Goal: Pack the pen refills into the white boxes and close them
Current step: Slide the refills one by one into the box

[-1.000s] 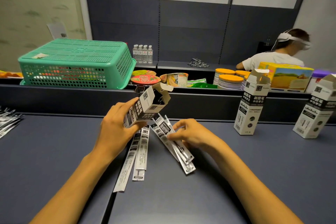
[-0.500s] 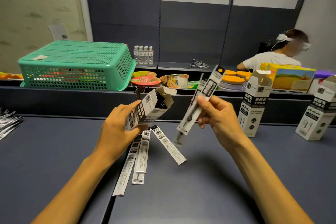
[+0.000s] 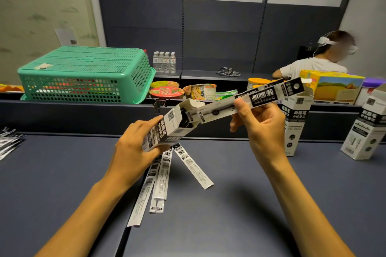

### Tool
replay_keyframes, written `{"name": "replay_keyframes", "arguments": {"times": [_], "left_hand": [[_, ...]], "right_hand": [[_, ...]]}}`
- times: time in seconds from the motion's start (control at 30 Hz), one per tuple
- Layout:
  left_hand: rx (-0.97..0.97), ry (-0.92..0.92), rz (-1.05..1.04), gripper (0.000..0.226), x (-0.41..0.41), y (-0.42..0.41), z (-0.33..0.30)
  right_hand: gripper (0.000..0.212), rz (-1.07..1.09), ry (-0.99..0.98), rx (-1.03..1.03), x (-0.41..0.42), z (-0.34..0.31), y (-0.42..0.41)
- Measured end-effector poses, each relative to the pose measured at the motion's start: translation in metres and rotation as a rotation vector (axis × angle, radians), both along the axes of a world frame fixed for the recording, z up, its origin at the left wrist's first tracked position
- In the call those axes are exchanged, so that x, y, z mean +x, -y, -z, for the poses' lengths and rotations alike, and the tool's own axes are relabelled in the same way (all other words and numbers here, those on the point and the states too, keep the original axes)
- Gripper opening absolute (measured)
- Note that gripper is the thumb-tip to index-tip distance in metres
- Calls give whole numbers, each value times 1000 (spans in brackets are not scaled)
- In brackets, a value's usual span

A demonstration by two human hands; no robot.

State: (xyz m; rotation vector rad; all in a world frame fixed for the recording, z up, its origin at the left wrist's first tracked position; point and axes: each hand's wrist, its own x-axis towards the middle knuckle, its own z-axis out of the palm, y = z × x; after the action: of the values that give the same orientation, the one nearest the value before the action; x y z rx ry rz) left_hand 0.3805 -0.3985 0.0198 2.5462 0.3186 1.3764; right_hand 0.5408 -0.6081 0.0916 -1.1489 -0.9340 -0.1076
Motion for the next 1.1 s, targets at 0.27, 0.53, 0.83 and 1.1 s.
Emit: {"name": "replay_keyframes", "arguments": {"times": [0.27, 0.53, 0.83, 1.1], "left_hand": [[-11, -9, -5, 77, 0, 0, 2], [9, -24, -12, 76, -1, 0, 3], [12, -28, -9, 77, -1, 0, 3], [18, -36, 35, 75, 0, 4, 2]], "right_hand": [[11, 0, 162, -41, -4, 8, -8], [12, -47, 280, 0, -4, 4, -12], [17, -49, 424, -26, 0, 13, -20], [24, -42, 455, -89, 0, 21, -27]]}}
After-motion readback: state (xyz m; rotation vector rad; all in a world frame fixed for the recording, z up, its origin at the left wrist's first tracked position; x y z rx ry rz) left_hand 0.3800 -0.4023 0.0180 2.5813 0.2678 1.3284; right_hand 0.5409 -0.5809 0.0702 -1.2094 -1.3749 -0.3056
